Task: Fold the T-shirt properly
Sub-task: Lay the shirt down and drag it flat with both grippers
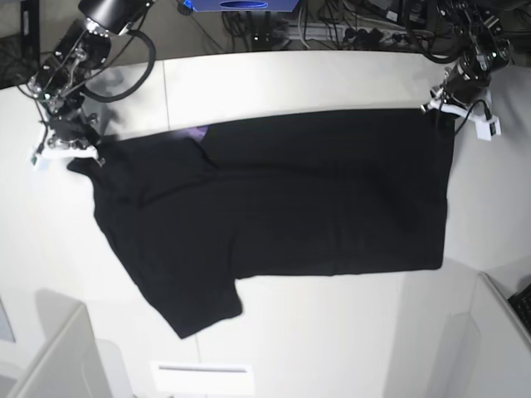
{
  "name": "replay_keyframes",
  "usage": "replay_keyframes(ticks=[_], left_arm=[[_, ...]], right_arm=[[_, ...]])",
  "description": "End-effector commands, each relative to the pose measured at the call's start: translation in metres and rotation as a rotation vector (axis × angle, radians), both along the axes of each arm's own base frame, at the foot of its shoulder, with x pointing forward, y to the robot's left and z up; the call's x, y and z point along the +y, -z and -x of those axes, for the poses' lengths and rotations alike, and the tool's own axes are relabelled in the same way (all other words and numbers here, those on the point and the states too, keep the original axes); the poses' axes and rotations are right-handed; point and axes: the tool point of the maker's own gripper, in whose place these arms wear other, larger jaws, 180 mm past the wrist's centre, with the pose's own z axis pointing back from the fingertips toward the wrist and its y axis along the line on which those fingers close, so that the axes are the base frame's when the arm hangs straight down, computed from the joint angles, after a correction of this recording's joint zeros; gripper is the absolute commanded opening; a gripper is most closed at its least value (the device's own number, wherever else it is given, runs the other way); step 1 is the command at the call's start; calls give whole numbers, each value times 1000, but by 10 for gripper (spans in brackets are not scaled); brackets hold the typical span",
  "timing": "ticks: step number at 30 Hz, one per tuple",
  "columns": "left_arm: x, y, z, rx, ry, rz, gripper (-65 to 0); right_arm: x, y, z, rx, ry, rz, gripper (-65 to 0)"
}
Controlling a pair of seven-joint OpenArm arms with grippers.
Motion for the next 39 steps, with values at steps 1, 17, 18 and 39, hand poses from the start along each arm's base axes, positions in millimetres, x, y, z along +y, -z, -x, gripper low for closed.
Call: replay_keyframes(ticks=[1,17,18,39], left_arm=[[7,-12,-4,-32,0,-37,-650],[7,1,59,109,19,-64,-650],[7,1,62,114,19,-66,-650],[7,2,71,136,22,-66,-650]], right_arm=[[-11,-14,-3,-37,9,43,-650],[-12,-9,66,99,-32,106,-650],[-11,-7,69,110,-35,101,-650],[-2,-5,96,173,-43,92,-650]])
